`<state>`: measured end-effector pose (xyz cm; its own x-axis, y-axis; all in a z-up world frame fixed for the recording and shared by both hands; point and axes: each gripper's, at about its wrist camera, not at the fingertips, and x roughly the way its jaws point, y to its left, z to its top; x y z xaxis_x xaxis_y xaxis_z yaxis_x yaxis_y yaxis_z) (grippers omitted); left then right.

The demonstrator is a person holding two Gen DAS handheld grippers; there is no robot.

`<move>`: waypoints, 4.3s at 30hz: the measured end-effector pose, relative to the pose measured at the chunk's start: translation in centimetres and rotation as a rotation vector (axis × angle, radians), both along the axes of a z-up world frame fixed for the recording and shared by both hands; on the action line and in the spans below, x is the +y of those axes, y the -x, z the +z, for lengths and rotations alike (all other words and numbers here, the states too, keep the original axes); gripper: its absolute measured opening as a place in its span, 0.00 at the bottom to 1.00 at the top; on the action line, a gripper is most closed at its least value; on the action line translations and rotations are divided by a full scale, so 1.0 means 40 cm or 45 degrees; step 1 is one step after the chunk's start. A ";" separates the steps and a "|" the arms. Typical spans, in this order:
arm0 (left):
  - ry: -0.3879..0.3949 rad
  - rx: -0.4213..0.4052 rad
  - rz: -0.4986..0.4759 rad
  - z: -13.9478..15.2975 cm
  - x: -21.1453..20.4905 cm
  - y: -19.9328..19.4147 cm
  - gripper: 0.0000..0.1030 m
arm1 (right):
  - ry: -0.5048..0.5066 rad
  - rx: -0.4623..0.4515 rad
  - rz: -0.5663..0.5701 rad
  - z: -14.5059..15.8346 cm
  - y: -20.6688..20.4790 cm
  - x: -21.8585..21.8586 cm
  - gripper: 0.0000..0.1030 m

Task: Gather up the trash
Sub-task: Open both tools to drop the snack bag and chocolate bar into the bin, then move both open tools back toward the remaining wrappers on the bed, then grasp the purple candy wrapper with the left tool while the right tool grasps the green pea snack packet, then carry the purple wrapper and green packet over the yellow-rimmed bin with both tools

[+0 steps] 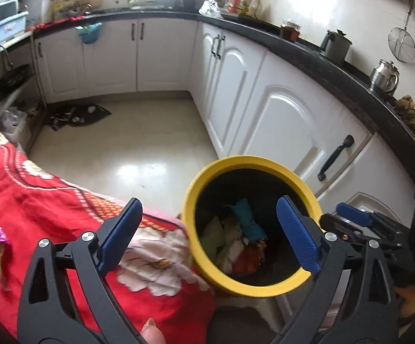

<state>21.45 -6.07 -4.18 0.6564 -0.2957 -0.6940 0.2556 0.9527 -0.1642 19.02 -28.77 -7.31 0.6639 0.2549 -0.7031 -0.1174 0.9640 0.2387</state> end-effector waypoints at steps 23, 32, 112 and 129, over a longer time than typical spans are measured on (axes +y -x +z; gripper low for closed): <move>-0.110 -0.127 0.327 0.077 0.299 0.105 0.90 | 0.008 -0.158 0.445 0.134 0.107 0.309 0.71; -0.116 -0.086 0.459 0.045 0.426 0.130 0.90 | 0.049 -0.152 0.680 0.130 0.157 0.456 0.71; -0.043 -0.035 0.114 0.061 0.191 0.080 0.10 | 0.060 -0.123 0.430 0.127 0.084 0.211 0.30; -0.015 -0.099 -0.012 0.106 0.055 0.083 0.10 | 0.050 -0.199 0.251 0.179 0.093 0.089 0.30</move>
<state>18.13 -3.87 0.06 0.7057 -0.2944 -0.6445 0.2763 0.9519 -0.1323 15.30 -25.20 -0.15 0.7054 0.3652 -0.6075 -0.3369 0.9268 0.1659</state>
